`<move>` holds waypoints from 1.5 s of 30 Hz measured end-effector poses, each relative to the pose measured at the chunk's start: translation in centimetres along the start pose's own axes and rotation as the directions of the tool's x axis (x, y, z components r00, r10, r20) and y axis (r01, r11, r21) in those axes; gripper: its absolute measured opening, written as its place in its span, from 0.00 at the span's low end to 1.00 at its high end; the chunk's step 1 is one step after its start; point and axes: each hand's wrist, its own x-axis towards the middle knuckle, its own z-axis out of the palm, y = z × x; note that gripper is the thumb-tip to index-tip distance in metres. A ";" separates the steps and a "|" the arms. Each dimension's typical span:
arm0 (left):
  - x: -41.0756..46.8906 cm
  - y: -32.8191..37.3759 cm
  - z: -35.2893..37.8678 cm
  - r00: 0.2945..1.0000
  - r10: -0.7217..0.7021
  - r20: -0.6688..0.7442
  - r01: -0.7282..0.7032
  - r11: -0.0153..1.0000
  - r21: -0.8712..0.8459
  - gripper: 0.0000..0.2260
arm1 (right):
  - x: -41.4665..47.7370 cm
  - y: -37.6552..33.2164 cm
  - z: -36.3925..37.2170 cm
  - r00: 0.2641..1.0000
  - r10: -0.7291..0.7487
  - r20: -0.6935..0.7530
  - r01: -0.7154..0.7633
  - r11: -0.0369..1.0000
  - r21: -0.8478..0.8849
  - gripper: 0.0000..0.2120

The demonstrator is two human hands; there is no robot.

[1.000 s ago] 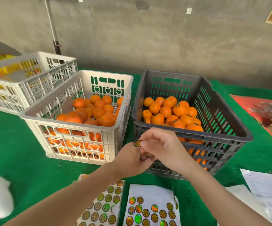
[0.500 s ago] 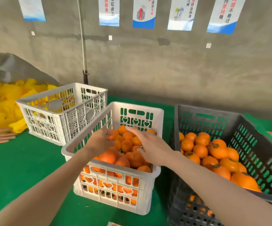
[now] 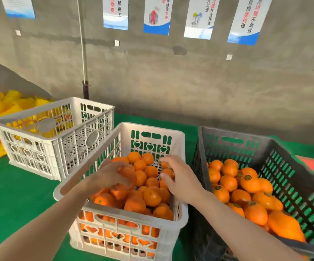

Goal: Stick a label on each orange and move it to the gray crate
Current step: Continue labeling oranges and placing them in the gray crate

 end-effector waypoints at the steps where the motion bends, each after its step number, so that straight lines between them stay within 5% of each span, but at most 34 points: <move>1: -0.6 0.3 -0.2 0.998 0.061 0.009 -0.058 0.983 -0.175 0.31 | 0.0 -0.1 -0.4 0.994 0.017 -0.104 -0.013 0.999 0.045 0.13; 4: -2.5 2.0 0.5 0.972 0.228 -0.056 -0.227 0.852 -0.472 0.36 | -0.2 -0.6 -2.0 0.943 0.166 -0.288 -0.093 0.964 0.248 0.06; 9: -6.0 5.1 3.9 0.886 0.444 -0.133 -0.444 0.731 -0.518 0.34 | -2.4 -2.5 -4.5 0.965 0.262 0.027 -0.200 0.664 0.721 0.30; 12: -7.3 6.6 6.1 0.878 0.468 -0.104 -0.433 0.681 -0.590 0.36 | -3.9 -3.5 -4.9 0.985 0.172 -0.003 -0.120 0.700 0.704 0.41; 16: -8.2 8.1 9.1 0.903 0.429 0.018 -0.262 0.583 -0.769 0.43 | -6.1 -4.0 -6.8 0.980 0.108 -0.169 0.021 0.784 0.620 0.44; 21: -9.2 9.1 12.3 0.886 0.429 0.175 -0.086 0.523 -0.848 0.39 | -8.4 -3.9 -9.0 0.964 0.078 -0.256 0.073 0.844 0.532 0.46; 26: -9.2 10.1 14.6 0.924 0.383 0.006 -0.284 0.695 -0.661 0.28 | -10.3 -3.6 -11.3 0.962 0.206 -0.178 -0.055 0.788 0.613 0.39; 31: -9.9 11.6 17.1 0.990 0.143 -0.022 -0.096 0.542 -0.835 0.35 | -11.7 -3.7 -13.4 0.914 0.357 -0.194 -0.098 0.657 0.748 0.05; 34: -10.2 12.1 18.0 0.983 0.184 -0.017 -0.118 0.560 -0.820 0.39 | -12.7 -4.1 -13.3 0.934 0.314 -0.170 -0.134 0.750 0.647 0.07; 41: -11.9 13.1 19.7 0.962 0.272 -0.021 -0.186 0.598 -0.779 0.27 | -14.0 -4.1 -13.1 0.919 0.108 -0.378 -0.034 0.980 0.197 0.07; 45: -12.4 13.4 20.4 0.959 0.282 -0.026 -0.204 0.624 -0.754 0.24 | -14.5 -4.2 -12.8 0.849 -0.083 -0.521 0.008 0.990 -0.144 0.11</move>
